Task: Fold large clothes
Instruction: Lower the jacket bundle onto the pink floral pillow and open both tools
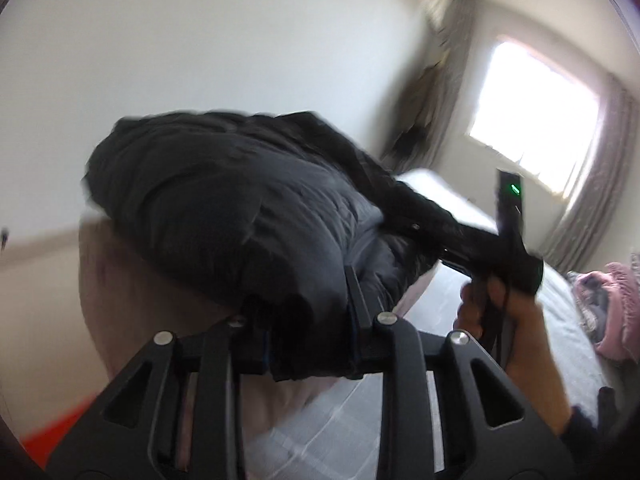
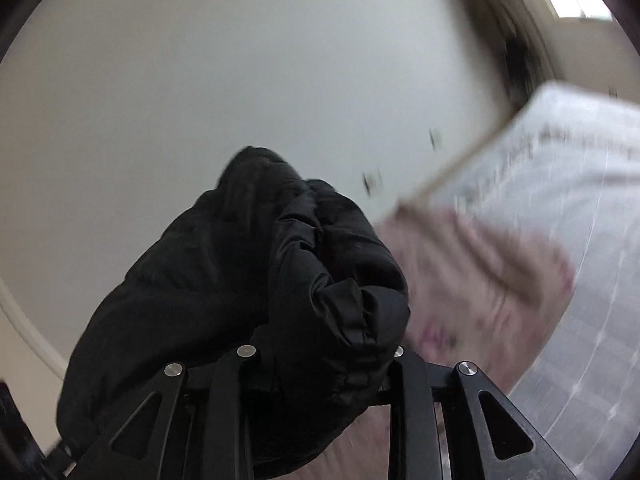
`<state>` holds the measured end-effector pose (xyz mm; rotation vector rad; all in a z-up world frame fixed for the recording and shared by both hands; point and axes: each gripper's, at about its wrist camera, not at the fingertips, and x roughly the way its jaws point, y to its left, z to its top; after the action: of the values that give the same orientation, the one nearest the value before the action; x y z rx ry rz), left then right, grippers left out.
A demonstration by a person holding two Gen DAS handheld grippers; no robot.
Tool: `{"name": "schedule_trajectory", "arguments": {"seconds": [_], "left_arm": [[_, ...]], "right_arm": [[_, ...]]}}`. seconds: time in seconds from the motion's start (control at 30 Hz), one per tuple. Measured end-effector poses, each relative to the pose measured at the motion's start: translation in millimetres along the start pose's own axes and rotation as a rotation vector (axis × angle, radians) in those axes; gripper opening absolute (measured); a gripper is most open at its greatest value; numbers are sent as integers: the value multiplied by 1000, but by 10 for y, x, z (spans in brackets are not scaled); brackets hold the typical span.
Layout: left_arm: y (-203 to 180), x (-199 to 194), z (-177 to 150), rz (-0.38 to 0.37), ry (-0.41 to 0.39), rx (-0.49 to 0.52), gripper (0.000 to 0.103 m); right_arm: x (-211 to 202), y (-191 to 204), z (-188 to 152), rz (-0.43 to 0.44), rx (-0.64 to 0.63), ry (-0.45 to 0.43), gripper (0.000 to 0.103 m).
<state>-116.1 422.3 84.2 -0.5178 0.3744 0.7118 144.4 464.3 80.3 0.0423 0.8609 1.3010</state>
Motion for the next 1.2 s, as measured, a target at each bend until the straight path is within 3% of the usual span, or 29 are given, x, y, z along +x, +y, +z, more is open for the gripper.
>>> {"name": "schedule_trajectory", "arguments": {"seconds": [0.03, 0.13, 0.2, 0.3, 0.43, 0.6, 0.77, 0.9, 0.93, 1.0, 1.2], "left_arm": [[96, 72, -222, 7, 9, -21, 30], [215, -54, -519, -66, -52, -43, 33], [205, -112, -547, -72, -58, -51, 36], [215, -193, -542, -74, -52, -64, 36], [355, -403, -562, -86, -51, -132, 37], [372, -606, -613, 13, -7, -138, 38], [197, -820, -661, 131, 20, -135, 47], [102, -1096, -765, 182, 24, -112, 53], [41, -1194, -794, 192, 18, -99, 56], [-57, -1353, -833, 204, 0, -79, 72], [-396, -1857, -973, 294, -80, 37, 84]], "right_arm": [[297, -189, -197, -3, 80, 71, 39], [305, -559, -420, 88, 216, 5, 58], [208, -636, -328, 68, 198, 1, 69], [12, -483, -175, -65, 109, -32, 70], [-255, -203, -285, -156, -47, -51, 70], [-645, -212, -615, -220, -134, -52, 70], [-1039, -69, -978, -146, -196, -37, 70], [-1479, 213, -1314, -90, -307, -37, 73], [-1617, 286, -1385, -80, -331, -43, 76], [-1868, 419, -1537, -53, -378, -53, 79], [-2484, 782, -1958, 9, -519, -96, 85]]}}
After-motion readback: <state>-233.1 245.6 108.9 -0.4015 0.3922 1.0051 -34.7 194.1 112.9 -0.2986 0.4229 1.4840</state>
